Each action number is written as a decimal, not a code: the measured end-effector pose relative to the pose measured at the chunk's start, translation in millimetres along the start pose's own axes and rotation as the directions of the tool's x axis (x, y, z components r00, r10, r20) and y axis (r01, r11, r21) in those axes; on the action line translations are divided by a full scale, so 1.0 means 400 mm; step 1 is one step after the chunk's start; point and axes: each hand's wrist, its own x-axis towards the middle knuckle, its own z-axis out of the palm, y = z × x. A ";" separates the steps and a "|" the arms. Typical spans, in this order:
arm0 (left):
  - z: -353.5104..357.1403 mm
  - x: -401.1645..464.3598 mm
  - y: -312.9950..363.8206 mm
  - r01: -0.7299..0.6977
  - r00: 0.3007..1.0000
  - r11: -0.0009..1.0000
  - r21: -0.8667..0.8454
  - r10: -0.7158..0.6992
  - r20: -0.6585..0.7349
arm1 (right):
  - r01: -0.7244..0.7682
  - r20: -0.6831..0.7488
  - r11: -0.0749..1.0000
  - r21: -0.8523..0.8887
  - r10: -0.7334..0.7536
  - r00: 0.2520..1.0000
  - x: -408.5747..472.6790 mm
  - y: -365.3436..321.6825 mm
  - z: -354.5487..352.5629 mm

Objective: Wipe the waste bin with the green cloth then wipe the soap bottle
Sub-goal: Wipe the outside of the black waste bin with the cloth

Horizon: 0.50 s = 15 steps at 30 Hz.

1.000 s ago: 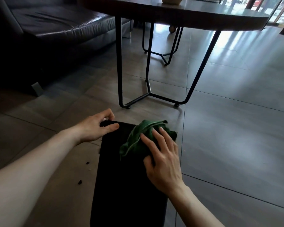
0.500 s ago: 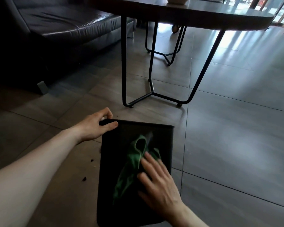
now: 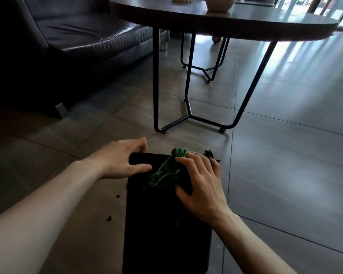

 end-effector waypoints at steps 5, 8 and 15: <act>0.024 0.007 0.043 -0.121 0.992 0.989 0.087 0.119 0.030 | 0.133 0.047 0.991 0.016 -0.134 0.990 0.018 -0.044 0.005; 0.031 -0.001 0.041 -0.187 0.982 0.972 0.146 0.186 0.021 | 0.140 0.057 0.990 0.025 -0.141 0.988 0.006 -0.053 0.013; 0.088 -0.018 0.008 -0.313 0.945 0.884 0.348 0.326 0.022 | 0.097 0.050 0.995 0.015 -0.097 0.994 0.004 -0.027 0.004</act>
